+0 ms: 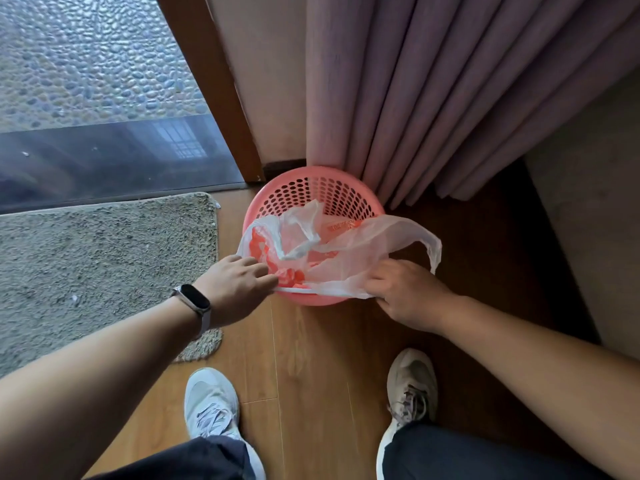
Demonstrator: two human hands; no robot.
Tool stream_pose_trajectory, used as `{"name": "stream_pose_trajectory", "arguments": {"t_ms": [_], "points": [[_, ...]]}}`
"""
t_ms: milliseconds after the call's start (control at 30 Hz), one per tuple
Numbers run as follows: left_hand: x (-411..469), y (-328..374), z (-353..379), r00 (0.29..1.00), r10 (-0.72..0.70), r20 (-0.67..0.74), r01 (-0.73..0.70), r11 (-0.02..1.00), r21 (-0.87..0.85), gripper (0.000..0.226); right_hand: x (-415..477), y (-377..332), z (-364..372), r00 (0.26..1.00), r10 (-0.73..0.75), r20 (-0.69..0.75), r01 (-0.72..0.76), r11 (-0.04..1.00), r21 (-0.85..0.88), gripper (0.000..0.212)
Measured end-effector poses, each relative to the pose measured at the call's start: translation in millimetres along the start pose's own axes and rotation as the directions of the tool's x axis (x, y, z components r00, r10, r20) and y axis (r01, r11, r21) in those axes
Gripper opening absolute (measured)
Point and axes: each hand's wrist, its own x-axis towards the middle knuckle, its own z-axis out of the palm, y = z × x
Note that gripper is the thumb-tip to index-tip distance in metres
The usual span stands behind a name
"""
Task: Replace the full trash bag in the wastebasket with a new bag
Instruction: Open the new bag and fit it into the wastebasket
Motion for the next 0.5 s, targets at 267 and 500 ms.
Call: {"name": "stream_pose_trajectory", "arguments": {"t_ms": [267, 500], "points": [[-24, -5, 7, 0.996, 0.065, 0.062, -0.067, 0.997, 0.036, 0.019, -10, 8, 17, 0.987, 0.035, 0.154, -0.019, 0.995, -0.101, 0.032], [-23, -8, 16, 0.992, -0.048, 0.118, 0.045, 0.999, 0.023, 0.029, -6, 15, 20, 0.969, 0.131, 0.209, -0.108, 0.987, -0.121, 0.04]]}}
